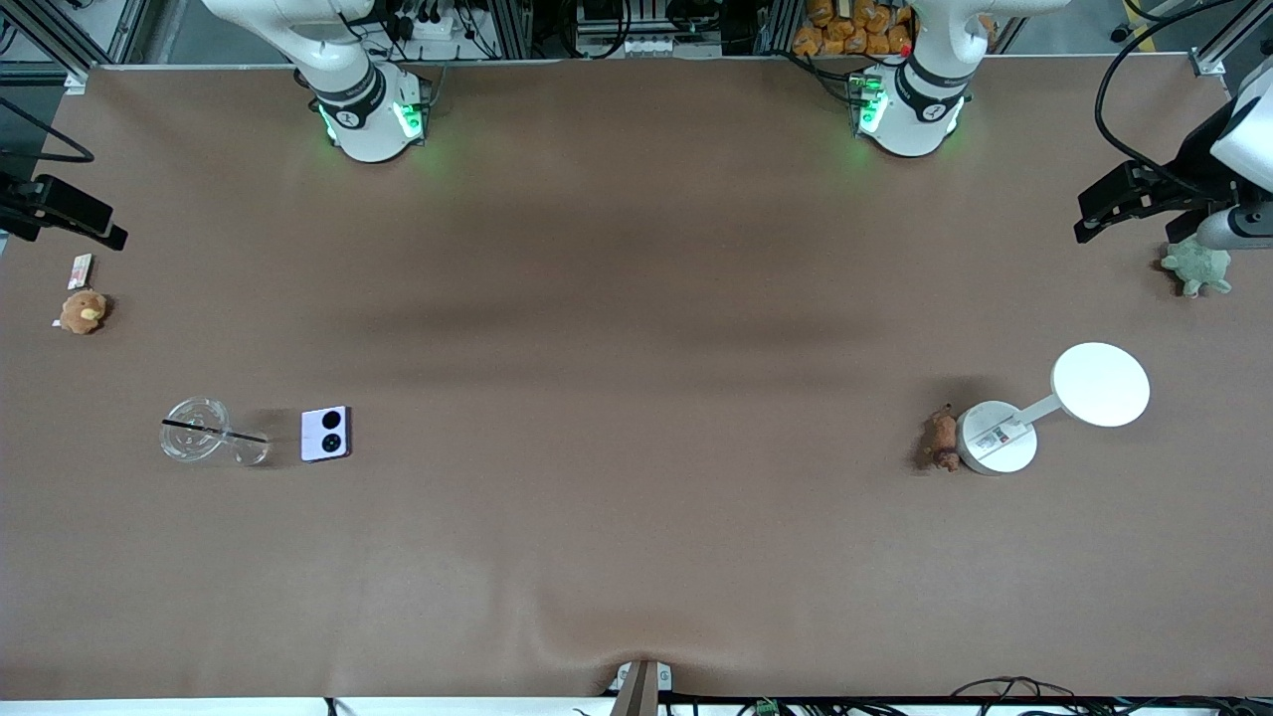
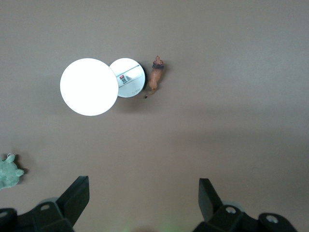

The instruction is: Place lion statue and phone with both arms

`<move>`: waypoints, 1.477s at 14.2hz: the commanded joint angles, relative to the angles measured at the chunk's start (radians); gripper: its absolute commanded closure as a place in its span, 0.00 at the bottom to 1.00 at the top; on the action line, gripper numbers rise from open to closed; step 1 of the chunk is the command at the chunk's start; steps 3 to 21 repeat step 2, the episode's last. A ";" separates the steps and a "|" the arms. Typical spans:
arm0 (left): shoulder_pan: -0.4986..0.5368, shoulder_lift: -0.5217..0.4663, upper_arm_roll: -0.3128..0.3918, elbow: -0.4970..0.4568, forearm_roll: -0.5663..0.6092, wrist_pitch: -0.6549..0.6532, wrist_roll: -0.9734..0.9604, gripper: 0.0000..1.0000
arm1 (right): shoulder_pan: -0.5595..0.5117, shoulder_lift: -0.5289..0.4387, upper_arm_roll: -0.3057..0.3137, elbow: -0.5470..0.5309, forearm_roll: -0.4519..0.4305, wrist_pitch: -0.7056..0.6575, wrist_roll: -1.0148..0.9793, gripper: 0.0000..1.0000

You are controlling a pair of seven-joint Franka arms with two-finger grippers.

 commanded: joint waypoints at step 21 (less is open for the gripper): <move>-0.001 0.000 -0.004 0.025 0.024 -0.020 -0.013 0.00 | -0.006 -0.013 0.004 -0.013 0.001 -0.002 0.000 0.00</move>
